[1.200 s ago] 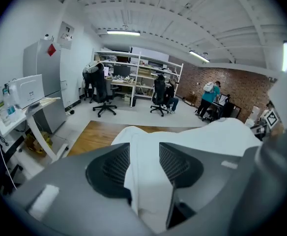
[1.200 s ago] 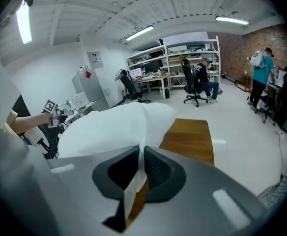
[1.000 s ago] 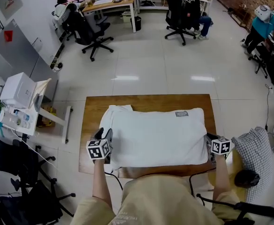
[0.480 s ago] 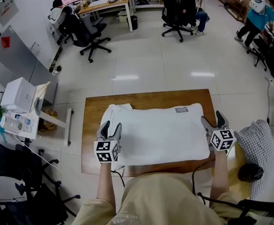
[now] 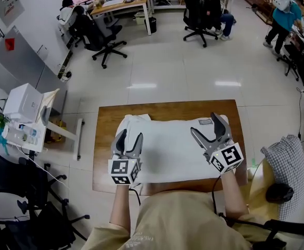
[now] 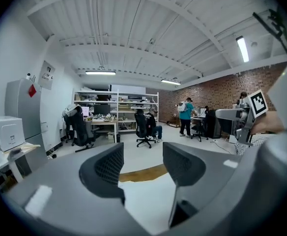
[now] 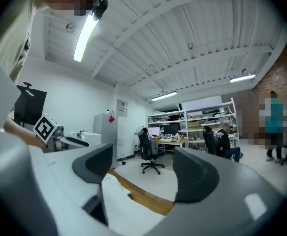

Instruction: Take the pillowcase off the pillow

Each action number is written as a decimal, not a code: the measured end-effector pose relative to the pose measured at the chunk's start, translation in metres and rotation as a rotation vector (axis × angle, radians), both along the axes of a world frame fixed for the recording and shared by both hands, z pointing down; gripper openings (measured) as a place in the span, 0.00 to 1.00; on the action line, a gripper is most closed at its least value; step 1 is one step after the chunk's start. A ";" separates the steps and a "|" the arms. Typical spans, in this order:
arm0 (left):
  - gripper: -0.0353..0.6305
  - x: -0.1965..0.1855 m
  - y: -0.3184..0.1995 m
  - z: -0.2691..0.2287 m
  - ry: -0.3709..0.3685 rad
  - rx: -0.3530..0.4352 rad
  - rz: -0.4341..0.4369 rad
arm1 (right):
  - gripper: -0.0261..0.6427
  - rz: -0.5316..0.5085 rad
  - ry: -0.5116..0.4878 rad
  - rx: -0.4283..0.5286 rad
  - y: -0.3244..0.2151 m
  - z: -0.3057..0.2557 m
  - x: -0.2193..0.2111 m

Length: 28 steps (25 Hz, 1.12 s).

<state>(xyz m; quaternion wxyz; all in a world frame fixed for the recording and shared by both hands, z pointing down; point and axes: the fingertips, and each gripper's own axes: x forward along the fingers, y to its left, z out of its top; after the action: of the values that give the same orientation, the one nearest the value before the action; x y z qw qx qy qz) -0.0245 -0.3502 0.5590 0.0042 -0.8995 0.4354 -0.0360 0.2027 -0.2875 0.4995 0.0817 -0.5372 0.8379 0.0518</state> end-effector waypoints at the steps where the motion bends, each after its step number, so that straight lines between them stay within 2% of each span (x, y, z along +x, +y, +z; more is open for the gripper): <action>1: 0.39 -0.001 0.003 -0.001 -0.001 0.006 0.000 | 0.60 -0.030 0.015 0.004 0.000 -0.001 -0.014; 5: 0.40 -0.014 0.011 0.005 -0.021 0.013 -0.011 | 0.60 -0.174 0.092 -0.023 -0.002 0.011 -0.075; 9: 0.39 -0.029 0.014 0.017 -0.010 -0.005 -0.048 | 0.60 -0.348 0.251 -0.094 -0.014 0.040 -0.131; 16: 0.39 -0.073 0.018 0.054 -0.034 -0.045 -0.157 | 0.60 -0.641 0.554 -0.312 -0.031 0.143 -0.220; 21: 0.39 -0.119 0.032 0.115 -0.061 -0.128 -0.243 | 0.59 -0.808 0.756 -0.498 -0.023 0.229 -0.274; 23: 0.39 -0.134 0.035 0.148 -0.086 -0.181 -0.270 | 0.46 -0.875 0.837 -0.547 -0.015 0.255 -0.286; 24: 0.39 -0.141 0.037 0.167 -0.098 -0.212 -0.281 | 0.44 -0.906 0.877 -0.569 -0.011 0.268 -0.290; 26: 0.39 -0.154 0.042 0.201 -0.113 -0.274 -0.301 | 0.44 -0.952 0.988 -0.617 -0.003 0.296 -0.294; 28: 0.39 -0.170 0.046 0.224 -0.115 -0.327 -0.317 | 0.44 -0.952 1.129 -0.655 -0.005 0.326 -0.298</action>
<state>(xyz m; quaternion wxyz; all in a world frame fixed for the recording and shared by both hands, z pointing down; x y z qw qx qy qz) -0.1944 -0.3041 0.7829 -0.1224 -0.8050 0.5588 -0.1573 -0.0958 -0.2927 0.8257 -0.5021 -0.0121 0.8643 0.0267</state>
